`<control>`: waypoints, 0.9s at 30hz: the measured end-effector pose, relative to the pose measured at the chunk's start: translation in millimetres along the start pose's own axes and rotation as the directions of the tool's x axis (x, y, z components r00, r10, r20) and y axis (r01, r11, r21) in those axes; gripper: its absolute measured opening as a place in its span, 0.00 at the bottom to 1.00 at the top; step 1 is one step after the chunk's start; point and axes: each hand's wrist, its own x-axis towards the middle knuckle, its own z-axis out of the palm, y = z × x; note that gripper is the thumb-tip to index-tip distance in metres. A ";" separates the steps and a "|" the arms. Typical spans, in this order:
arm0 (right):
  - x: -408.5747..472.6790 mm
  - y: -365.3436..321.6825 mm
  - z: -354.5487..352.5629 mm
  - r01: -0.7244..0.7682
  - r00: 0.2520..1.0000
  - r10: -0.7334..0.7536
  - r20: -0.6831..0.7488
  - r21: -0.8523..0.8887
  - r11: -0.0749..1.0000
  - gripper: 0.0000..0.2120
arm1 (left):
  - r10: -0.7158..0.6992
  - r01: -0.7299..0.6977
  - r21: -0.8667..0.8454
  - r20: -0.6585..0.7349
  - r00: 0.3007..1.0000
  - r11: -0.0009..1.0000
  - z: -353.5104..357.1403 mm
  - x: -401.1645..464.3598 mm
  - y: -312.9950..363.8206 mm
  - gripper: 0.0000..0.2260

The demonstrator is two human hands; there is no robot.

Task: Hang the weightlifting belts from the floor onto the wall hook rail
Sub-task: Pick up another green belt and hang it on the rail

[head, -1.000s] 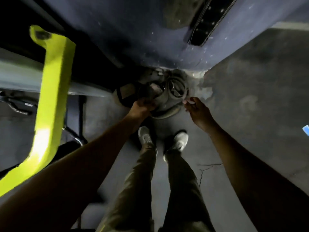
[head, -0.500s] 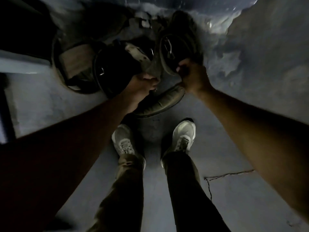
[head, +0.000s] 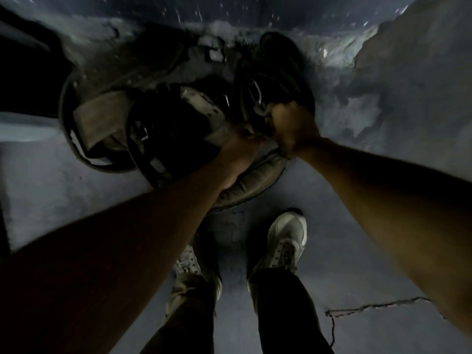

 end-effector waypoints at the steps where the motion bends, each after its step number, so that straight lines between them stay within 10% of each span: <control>1: -5.9 -3.1 -10.9 -0.018 1.000 0.018 -0.004 0.027 0.999 0.19 | -0.006 0.006 0.007 0.013 1.000 1.000 0.3 -7.0 5.6 0.06; 12: -170.0 -65.4 -162.6 -0.029 0.952 0.155 -0.263 0.429 0.903 0.17 | 0.082 -0.082 0.026 -0.014 0.996 0.996 -51.3 -154.9 119.8 0.06; 16: -232.7 -110.0 -240.6 0.114 0.879 0.162 -0.448 0.527 0.842 0.14 | 0.151 -0.173 -0.172 -0.135 0.979 0.970 -75.1 -234.5 175.5 0.32; 22: -349.8 -181.7 -376.3 0.267 0.833 0.107 -0.542 0.565 0.781 0.17 | 0.107 -0.179 -0.311 -0.235 0.966 0.934 -122.0 -398.8 300.1 0.43; 27: -461.6 -228.1 -470.4 0.384 0.760 -0.058 -0.647 0.374 0.844 0.13 | 0.251 -0.245 -0.245 -0.006 0.968 0.938 -144.4 -565.8 363.0 0.35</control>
